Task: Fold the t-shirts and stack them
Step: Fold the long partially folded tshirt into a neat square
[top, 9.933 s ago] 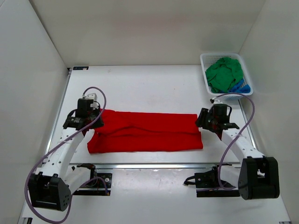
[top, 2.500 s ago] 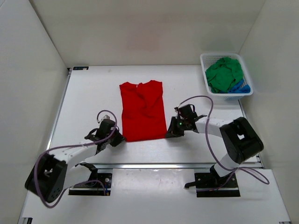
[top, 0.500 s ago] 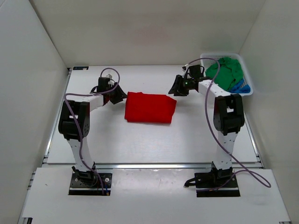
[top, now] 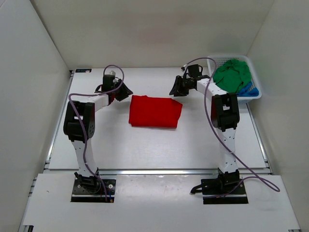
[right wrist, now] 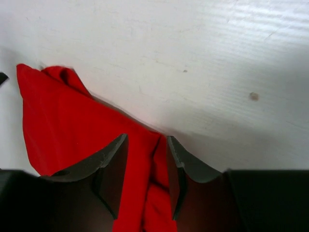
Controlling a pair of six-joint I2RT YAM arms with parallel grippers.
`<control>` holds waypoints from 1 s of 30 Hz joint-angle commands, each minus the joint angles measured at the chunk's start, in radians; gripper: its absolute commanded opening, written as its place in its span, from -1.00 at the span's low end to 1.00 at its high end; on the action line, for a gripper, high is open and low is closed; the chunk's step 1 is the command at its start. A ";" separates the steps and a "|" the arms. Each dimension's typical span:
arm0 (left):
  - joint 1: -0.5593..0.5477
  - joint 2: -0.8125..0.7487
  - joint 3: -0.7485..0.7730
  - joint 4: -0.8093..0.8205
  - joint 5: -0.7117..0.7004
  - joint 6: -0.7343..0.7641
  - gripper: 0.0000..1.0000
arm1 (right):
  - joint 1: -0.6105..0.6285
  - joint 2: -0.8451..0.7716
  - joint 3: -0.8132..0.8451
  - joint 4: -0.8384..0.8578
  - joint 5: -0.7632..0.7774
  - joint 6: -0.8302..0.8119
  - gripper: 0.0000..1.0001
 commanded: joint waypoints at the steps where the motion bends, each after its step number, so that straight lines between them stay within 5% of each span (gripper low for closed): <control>1: 0.001 0.011 0.067 0.031 -0.015 -0.025 0.00 | 0.019 0.004 0.029 -0.021 -0.014 -0.009 -0.32; 20: -0.045 0.132 0.181 -0.051 -0.033 -0.027 -0.08 | 0.020 0.027 -0.019 -0.009 -0.047 0.000 -0.45; 23: -0.047 0.164 0.233 -0.084 -0.027 -0.014 -0.36 | 0.027 0.034 0.007 -0.022 -0.055 -0.008 -0.57; 25: -0.042 0.170 0.247 -0.081 -0.023 -0.023 -0.63 | 0.025 0.034 0.015 -0.027 -0.054 -0.014 -0.92; 28: -0.047 0.164 0.251 -0.076 -0.011 -0.025 -1.00 | 0.025 0.025 0.027 -0.038 -0.047 -0.022 -1.00; 30: -0.037 0.147 0.251 -0.081 -0.010 -0.016 -1.00 | 0.027 0.008 0.023 -0.050 -0.043 -0.035 -1.00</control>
